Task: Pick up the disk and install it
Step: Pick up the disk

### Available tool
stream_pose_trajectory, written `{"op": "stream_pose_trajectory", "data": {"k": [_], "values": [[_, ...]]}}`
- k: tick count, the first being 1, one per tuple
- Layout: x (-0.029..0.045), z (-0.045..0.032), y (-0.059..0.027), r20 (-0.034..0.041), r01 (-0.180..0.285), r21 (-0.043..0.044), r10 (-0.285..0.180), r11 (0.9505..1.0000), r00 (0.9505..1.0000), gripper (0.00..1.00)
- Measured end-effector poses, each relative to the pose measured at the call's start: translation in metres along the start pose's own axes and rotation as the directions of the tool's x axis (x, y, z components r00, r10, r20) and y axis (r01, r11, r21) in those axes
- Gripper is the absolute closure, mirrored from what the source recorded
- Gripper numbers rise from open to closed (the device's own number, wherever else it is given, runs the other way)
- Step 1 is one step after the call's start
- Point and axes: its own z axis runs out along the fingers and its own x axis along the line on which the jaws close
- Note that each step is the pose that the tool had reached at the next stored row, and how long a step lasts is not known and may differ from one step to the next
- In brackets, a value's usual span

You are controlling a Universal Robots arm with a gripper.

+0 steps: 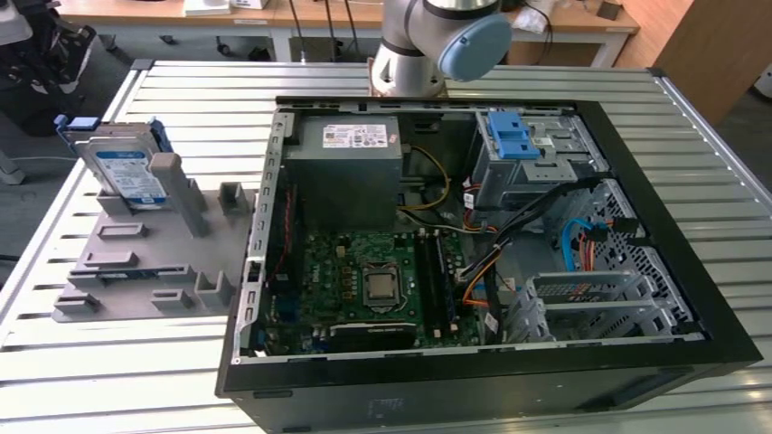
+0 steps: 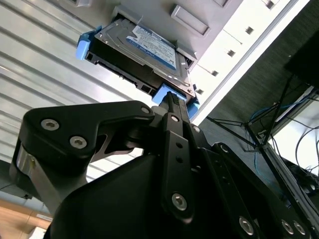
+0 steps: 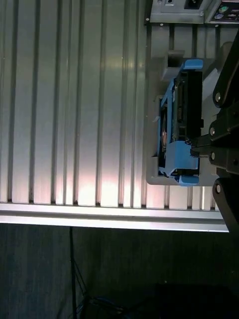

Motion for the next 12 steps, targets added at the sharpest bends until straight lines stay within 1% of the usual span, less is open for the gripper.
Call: {"op": "stream_pose_trajectory", "data": {"k": [4, 7, 10, 12], "values": [[0.0000, 0.0000, 0.0000, -0.0020, 0.045, 0.0000, -0.045, 0.9990, 0.9990, 0.89], [0.0000, 0.0000, 0.0000, -0.0037, 0.084, -0.0002, -0.084, 0.9965, 0.9965, 0.89], [0.0000, 0.0001, 0.0000, -0.0056, 0.127, -0.0004, -0.127, 0.9919, 0.9918, 0.89], [0.0000, 0.0002, 0.0000, -0.0071, 0.161, -0.0006, -0.161, 0.9869, 0.9869, 0.89]]}}
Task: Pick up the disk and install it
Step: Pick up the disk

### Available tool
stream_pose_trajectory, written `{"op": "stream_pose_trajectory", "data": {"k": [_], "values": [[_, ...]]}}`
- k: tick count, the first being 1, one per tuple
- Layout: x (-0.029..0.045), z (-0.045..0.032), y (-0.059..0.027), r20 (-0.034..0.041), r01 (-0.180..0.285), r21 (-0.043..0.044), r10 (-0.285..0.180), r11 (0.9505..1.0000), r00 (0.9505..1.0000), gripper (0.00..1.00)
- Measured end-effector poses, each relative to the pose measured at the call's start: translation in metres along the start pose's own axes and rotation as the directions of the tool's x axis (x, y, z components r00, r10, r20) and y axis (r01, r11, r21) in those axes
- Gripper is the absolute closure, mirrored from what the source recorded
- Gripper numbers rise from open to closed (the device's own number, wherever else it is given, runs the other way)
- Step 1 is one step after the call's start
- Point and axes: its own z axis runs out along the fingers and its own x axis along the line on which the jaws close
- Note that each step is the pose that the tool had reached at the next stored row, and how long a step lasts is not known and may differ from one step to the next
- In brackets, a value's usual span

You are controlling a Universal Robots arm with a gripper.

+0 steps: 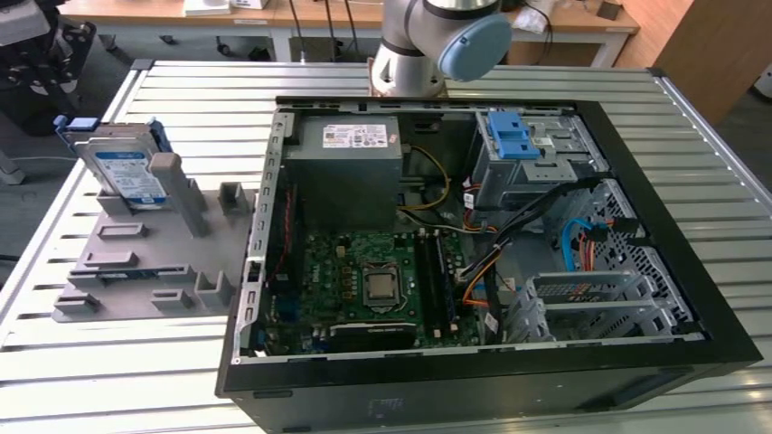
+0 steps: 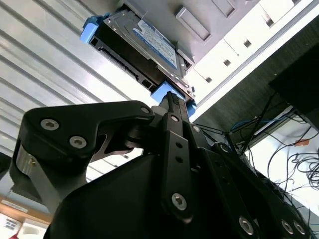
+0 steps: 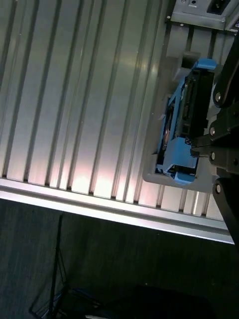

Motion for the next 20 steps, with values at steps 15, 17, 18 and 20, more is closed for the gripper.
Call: {"op": "stream_pose_trajectory", "data": {"k": [15, 17, 18, 20], "values": [[0.0000, 0.0011, -0.0001, -0.0119, 0.270, -0.0018, -0.270, 0.9627, 0.9627, 0.89], [0.0000, 0.0011, -0.0001, -0.0132, 0.299, -0.0022, -0.299, 0.9543, 0.9542, 0.89], [0.0000, 0.0011, -0.0001, -0.0133, 0.300, -0.0023, -0.300, 0.9538, 0.9537, 0.89], [0.0000, 0.0011, -0.0001, -0.0133, 0.301, -0.0023, -0.301, 0.9537, 0.9537, 0.89]]}}
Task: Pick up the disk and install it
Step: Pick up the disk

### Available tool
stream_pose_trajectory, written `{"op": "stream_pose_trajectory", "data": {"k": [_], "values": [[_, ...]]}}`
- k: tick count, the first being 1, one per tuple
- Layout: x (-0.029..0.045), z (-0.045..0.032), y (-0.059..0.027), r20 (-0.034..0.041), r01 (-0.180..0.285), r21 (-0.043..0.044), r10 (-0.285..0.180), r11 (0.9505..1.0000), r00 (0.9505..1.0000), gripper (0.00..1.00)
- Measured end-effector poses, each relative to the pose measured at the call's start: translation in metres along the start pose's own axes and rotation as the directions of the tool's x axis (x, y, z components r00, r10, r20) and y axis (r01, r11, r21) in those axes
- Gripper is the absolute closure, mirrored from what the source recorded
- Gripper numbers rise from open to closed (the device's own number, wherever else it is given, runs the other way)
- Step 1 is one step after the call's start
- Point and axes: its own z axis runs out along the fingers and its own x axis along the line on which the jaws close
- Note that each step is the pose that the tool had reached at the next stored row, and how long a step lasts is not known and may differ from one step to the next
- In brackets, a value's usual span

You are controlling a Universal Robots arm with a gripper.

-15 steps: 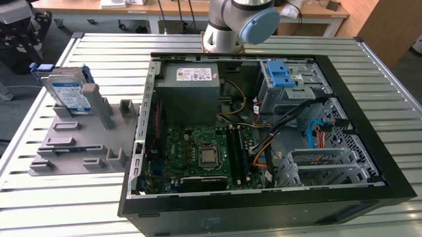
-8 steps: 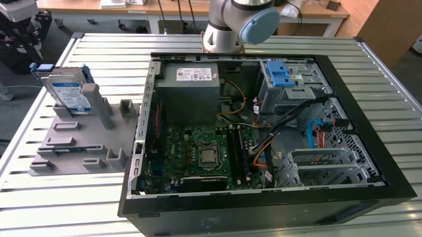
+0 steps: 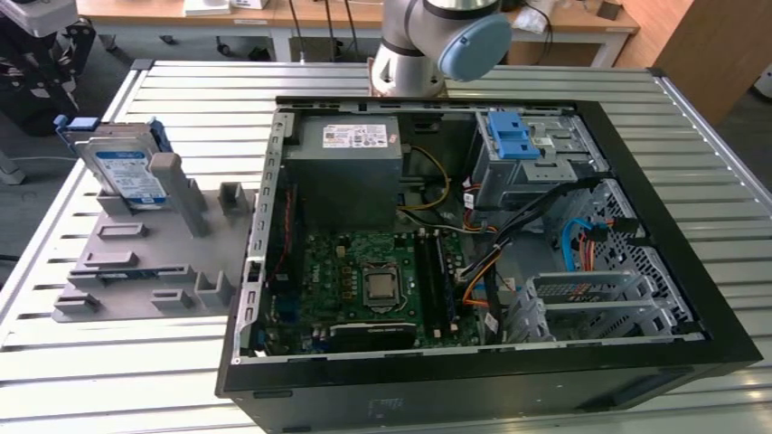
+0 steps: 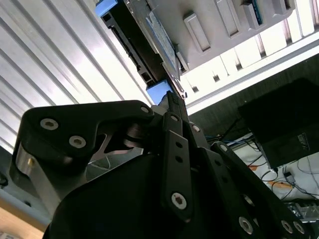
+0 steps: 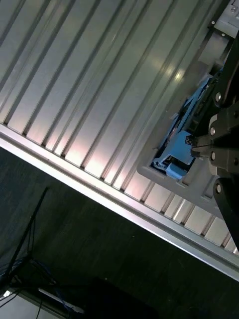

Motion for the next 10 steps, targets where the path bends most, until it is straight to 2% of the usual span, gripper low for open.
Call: {"op": "stream_pose_trajectory", "data": {"k": [5, 10], "values": [[0.0000, 0.0000, 0.0000, -0.0006, 0.013, 0.0000, -0.013, 0.9999, 0.9999, 0.89], [0.0000, 0.0001, 0.0000, -0.0039, 0.089, -0.0002, -0.089, 0.9960, 0.9960, 0.89]]}}
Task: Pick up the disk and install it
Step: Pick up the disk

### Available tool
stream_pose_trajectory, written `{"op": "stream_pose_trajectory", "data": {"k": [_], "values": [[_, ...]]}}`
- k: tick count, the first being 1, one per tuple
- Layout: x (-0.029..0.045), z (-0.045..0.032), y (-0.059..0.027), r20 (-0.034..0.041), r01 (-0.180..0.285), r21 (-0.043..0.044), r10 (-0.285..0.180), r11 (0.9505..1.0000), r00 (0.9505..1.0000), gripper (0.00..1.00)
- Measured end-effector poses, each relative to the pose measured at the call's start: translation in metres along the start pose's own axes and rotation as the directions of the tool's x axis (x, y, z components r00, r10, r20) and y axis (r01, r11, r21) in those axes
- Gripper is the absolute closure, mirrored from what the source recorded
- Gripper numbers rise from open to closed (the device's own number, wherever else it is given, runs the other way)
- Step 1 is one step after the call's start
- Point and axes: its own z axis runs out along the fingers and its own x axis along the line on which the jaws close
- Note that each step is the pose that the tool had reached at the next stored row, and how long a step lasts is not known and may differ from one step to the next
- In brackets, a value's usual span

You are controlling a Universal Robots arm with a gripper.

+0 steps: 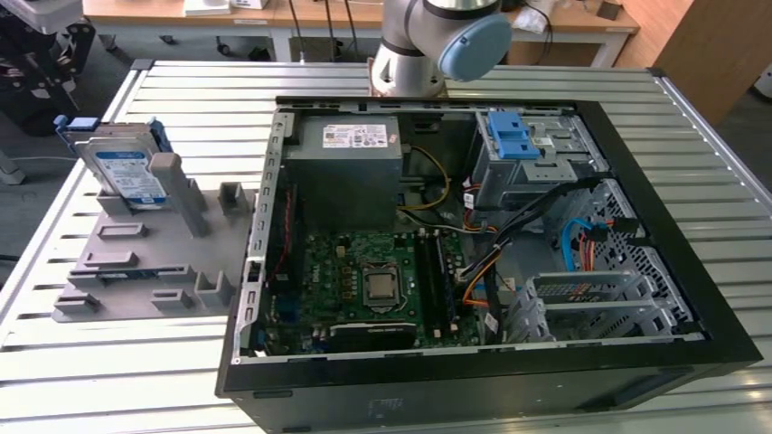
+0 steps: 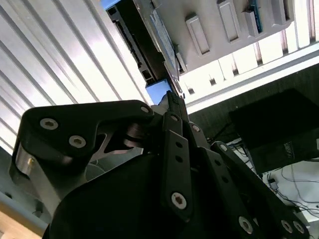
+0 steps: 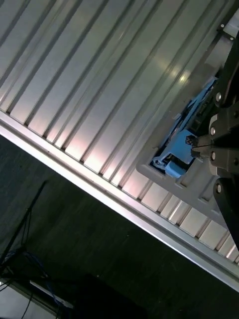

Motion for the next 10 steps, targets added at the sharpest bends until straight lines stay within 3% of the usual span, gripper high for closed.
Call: {"op": "stream_pose_trajectory", "data": {"k": [5, 10], "values": [[0.0000, 0.0001, 0.0000, -0.0039, 0.087, -0.0002, -0.087, 0.9962, 0.9962, 0.89], [0.0000, 0.0001, 0.0000, -0.0072, 0.163, -0.0007, -0.163, 0.9866, 0.9866, 0.89]]}}
